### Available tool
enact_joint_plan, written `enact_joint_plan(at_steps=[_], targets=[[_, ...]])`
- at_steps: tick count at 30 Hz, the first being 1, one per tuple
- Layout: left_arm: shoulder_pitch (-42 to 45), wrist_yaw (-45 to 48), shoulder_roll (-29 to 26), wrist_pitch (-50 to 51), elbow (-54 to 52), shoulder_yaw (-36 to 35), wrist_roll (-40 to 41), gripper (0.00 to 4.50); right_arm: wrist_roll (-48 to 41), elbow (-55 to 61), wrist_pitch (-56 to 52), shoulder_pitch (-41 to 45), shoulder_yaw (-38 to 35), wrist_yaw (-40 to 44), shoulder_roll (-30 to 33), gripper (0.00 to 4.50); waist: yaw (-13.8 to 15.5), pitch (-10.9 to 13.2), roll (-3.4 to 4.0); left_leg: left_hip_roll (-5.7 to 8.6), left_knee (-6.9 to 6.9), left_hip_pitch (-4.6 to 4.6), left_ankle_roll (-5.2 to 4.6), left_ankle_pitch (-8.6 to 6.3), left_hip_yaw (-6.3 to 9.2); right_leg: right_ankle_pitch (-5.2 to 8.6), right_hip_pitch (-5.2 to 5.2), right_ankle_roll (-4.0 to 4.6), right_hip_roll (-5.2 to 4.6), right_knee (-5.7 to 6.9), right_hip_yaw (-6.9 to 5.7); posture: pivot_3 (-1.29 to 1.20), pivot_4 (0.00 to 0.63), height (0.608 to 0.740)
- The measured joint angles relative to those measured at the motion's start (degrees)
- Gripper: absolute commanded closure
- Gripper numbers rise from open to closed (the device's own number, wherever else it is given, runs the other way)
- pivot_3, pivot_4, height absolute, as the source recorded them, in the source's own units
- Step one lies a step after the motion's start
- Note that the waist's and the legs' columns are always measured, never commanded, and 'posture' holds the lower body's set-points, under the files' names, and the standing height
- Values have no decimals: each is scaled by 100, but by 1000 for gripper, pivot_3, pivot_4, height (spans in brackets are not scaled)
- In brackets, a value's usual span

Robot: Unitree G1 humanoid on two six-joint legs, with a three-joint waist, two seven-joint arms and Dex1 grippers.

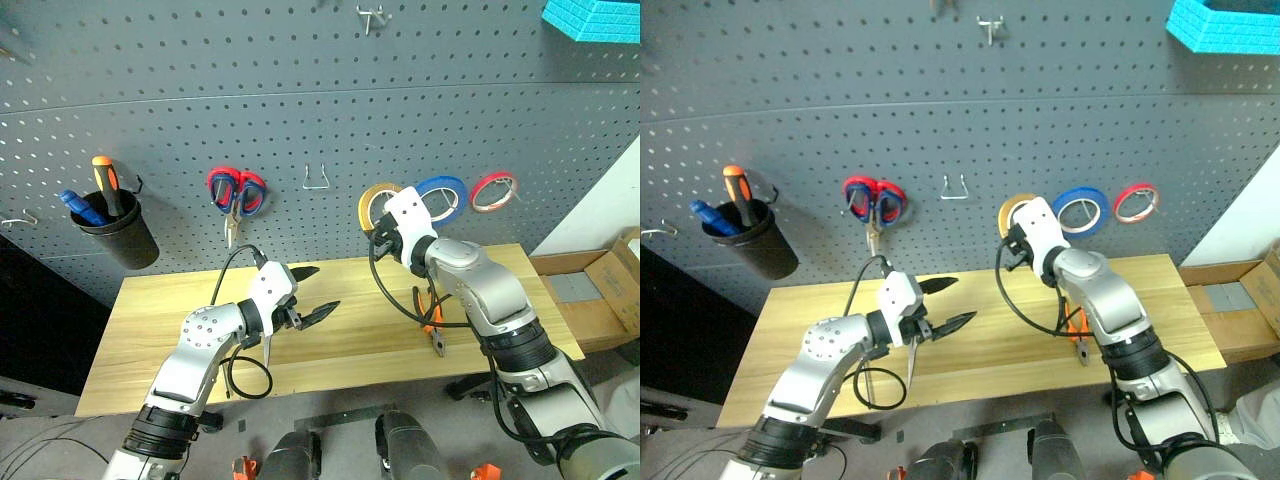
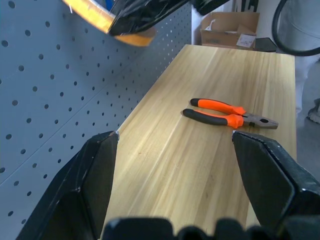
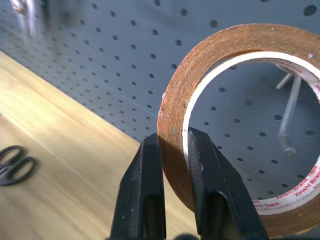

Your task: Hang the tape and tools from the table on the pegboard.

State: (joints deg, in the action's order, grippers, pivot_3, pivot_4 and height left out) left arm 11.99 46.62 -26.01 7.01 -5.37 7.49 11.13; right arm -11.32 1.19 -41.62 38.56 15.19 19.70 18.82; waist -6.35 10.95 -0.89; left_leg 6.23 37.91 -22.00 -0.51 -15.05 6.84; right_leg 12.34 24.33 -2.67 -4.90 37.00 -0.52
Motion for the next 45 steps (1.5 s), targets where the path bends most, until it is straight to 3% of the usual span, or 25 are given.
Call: enact_joint_plan(at_steps=[6, 9, 10, 13, 16, 22, 28, 42, 45], targets=[[72, 9, 65, -4, 31, 38, -26, 618, -65, 435, -349, -354, -187, 141, 110, 1190, -6, -2, 1, 0, -1, -1, -2, -1, 3, 0, 0, 0, 0, 0, 2, -241, 148, 740], [64, 13, 62, -12, 39, 90, -72, 618, -477, 1329, -1082, -650, -471, 419, 431, 151, 2, -1, 1, -1, -1, -3, -4, -2, 12, 1, -3, 0, -1, -3, 2, -244, 160, 740], [34, 12, 31, -12, 56, 107, -124, 618, -703, 1674, -1415, -794, -589, 564, 585, 60, 2, -2, 1, -2, -1, -2, -4, -3, 15, 1, -5, -1, -1, -5, 2, -245, 169, 740], [-153, 29, -115, -28, 65, 196, -320, 618, -1321, 2319, -2283, -1593, -825, 1067, 1216, 60, 32, -1, -1, -2, -2, -1, -11, -7, 23, 3, -16, 0, -1, -12, -4, -241, 192, 740], [-371, 30, -163, -10, 68, 252, -367, 618, -1280, 1891, -2699, -2009, -865, 832, 1040, 60, -1, 9, 5, -7, -1, 5, -12, -7, 1, 12, -12, -10, -1, -10, 8, -233, 213, 740], [-831, 32, -295, 117, -90, 355, -451, 618, -502, 166, -2565, -1831, -1102, -355, 416, 60, -3, 120, 12, -27, 5, 15, -20, 4, -27, 16, -23, -28, -5, 0, 11, -196, 258, 740], [-1151, 52, -442, 429, -737, 337, -406, 618, -13, -694, -2123, -1533, -1447, -1113, 82, 60, 38, 224, 29, -42, -7, 6, -26, -1, -52, 1, -10, 6, 0, -7, 11, -177, 271, 740], [-1196, 19, -464, 883, -1100, 327, -189, 618, 361, -1948, -1282, -1178, -1512, -1267, -451, 60, 58, 272, 12, -56, 1, 16, -28, -3, -60, 18, -18, -22, 16, -10, 4, -162, 240, 740], [-1148, 15, -465, 885, -1109, 321, -188, 618, 434, -2183, -1257, -1023, -1508, -1263, -460, 709, 70, 271, 10, -60, -2, 15, -27, -3, -58, 15, -18, -17, 19, -12, 3, -161, 231, 740]])
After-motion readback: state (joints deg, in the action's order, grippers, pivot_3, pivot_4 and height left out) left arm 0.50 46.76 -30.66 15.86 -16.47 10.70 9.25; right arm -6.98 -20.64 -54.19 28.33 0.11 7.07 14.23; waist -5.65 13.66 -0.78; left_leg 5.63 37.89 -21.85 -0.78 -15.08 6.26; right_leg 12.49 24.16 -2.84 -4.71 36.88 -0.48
